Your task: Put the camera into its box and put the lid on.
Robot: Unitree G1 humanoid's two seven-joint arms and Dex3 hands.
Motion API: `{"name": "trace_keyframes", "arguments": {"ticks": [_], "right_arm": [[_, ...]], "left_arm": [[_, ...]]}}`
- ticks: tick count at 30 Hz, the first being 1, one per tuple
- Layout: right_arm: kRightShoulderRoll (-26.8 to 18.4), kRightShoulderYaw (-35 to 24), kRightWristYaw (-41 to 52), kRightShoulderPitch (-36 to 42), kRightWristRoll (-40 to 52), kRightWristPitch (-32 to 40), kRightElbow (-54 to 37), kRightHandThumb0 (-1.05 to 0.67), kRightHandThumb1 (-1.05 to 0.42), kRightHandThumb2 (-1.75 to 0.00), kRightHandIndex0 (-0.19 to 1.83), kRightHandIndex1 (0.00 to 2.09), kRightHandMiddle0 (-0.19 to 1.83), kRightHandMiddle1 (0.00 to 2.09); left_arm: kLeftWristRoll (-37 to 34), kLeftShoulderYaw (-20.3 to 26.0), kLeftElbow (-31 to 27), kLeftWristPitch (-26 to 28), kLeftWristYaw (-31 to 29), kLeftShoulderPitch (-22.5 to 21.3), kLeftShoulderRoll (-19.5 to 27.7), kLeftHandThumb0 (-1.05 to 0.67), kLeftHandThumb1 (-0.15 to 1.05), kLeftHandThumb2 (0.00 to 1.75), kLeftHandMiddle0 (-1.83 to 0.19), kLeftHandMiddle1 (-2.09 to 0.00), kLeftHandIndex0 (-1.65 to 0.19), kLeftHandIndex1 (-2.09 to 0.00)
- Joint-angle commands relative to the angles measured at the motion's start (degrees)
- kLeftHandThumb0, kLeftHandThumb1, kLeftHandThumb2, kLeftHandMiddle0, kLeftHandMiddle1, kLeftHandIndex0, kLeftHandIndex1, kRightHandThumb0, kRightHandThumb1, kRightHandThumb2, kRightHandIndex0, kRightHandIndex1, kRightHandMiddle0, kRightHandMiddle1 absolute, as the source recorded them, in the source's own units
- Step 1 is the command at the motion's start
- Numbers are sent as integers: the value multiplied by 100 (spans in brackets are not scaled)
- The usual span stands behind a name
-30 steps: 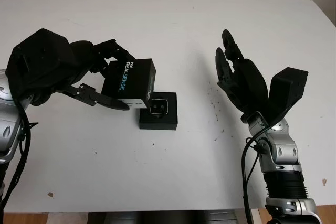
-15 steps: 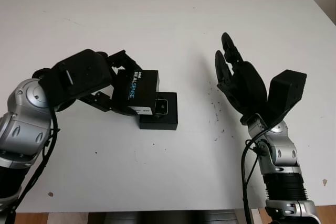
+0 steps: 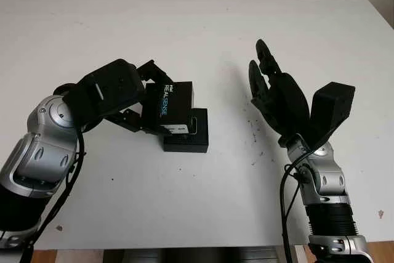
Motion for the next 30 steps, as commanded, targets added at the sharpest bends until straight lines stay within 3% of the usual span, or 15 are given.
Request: {"name": "trace_keyframes", "arguments": {"ticks": [1, 17, 30], "right_arm": [[7, 1, 32, -6, -22, -128, 11, -57, -105, -66, -19, 3, -19, 5], [109, 9, 16, 6, -6, -202, 43, -56, -105, -66, -19, 4, -19, 5], [135, -13, -14, 41, 50, -57, -22, -56, -105, -65, -19, 2, -19, 5]], "left_arm": [[-16, 25, -87, 55, -30, -167, -6, -24, 105, 31, -17, -172, -6, -163], [50, -193, -38, -9, -124, -276, -51, -24, 105, 32, -25, -174, -16, -162], [38, -364, -1, -287, -144, -161, -172, -24, 105, 33, -18, -171, -5, -163]]}}
